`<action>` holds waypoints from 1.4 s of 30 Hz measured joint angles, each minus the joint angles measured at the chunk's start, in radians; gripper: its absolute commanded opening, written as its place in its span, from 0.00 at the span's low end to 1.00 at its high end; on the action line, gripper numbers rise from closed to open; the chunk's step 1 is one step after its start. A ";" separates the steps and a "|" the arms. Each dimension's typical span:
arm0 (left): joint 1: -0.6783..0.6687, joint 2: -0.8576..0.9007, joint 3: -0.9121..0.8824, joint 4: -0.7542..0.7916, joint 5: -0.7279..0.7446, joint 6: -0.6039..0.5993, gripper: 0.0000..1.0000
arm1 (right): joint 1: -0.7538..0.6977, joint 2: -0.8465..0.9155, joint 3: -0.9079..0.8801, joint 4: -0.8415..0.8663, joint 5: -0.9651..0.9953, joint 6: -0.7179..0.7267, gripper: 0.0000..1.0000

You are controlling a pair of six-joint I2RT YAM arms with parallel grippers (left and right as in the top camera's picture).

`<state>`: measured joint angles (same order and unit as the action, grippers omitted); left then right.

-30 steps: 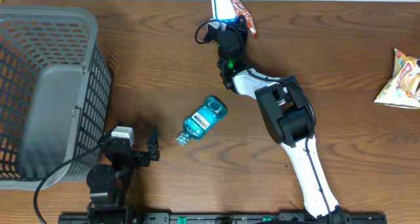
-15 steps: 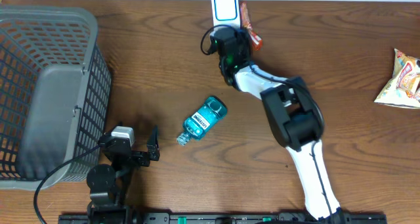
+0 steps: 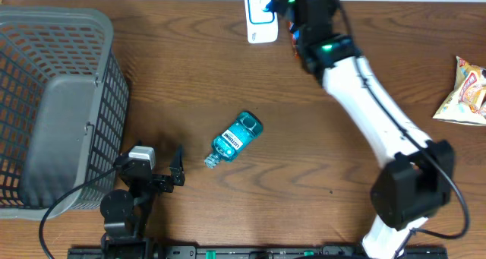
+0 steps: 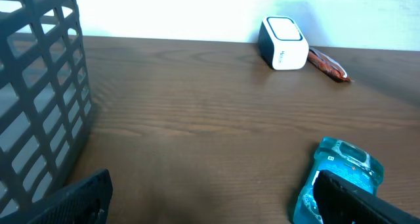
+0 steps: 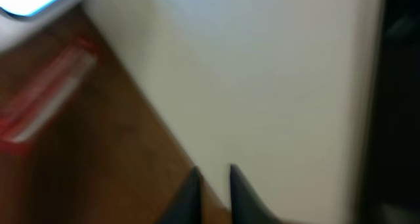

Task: Scan the item barcode
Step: 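Hold the candy bar up to the scanner with the right gripper, then carry the candy bar off the table to the right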

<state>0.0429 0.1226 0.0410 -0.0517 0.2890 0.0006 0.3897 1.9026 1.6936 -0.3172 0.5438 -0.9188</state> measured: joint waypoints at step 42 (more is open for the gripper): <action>0.000 0.000 0.000 0.000 0.000 0.000 0.98 | -0.190 0.545 0.002 0.391 -0.518 1.022 0.01</action>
<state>0.0429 0.1226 0.0410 -0.0517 0.2890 0.0006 0.2001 2.4474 1.6955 0.0738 0.0257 0.1036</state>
